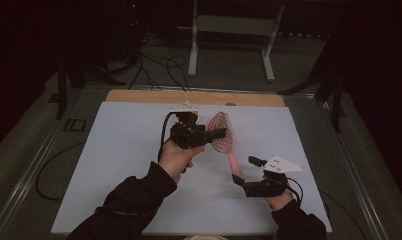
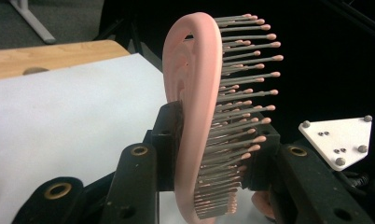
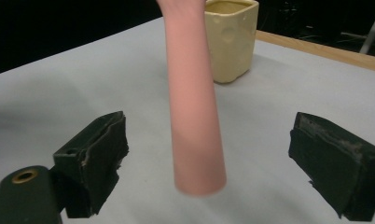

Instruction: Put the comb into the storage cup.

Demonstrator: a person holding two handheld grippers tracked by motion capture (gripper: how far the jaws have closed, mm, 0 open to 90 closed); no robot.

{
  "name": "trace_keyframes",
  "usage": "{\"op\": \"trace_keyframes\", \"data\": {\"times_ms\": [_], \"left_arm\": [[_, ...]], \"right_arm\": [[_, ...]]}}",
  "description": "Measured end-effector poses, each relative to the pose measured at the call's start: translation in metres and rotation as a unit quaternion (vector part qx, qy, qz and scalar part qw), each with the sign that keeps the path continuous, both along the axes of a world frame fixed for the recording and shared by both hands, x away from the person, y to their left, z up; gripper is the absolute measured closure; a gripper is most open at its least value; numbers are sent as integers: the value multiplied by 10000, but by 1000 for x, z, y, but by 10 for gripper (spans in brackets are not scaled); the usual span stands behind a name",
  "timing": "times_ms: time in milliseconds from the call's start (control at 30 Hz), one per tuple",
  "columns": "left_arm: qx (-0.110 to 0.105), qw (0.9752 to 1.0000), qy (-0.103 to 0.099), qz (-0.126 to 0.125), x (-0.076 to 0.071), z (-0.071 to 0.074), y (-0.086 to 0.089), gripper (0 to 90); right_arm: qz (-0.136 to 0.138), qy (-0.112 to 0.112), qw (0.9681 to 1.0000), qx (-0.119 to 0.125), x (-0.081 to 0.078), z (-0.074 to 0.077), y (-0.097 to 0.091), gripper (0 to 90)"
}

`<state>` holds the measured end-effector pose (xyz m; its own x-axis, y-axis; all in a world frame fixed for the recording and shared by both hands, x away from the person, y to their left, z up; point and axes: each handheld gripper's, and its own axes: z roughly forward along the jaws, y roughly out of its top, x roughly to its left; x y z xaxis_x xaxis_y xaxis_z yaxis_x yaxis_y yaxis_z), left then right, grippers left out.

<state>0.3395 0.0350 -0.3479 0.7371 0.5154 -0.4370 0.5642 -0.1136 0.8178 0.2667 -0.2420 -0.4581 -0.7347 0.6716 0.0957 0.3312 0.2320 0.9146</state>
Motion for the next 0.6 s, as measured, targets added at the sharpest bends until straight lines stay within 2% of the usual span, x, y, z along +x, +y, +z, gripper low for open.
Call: {"op": "trace_keyframes", "data": {"times_ms": [333,600], "left_arm": [[39,9997,-194,165,5,19,19,651],[50,9991,-277,332,12,29,35,651]], "right_arm": [[187,-5,9998,-51,-2,-3,-3,101],[193,-53,9997,-102,-4,-4,-5,100]]}}
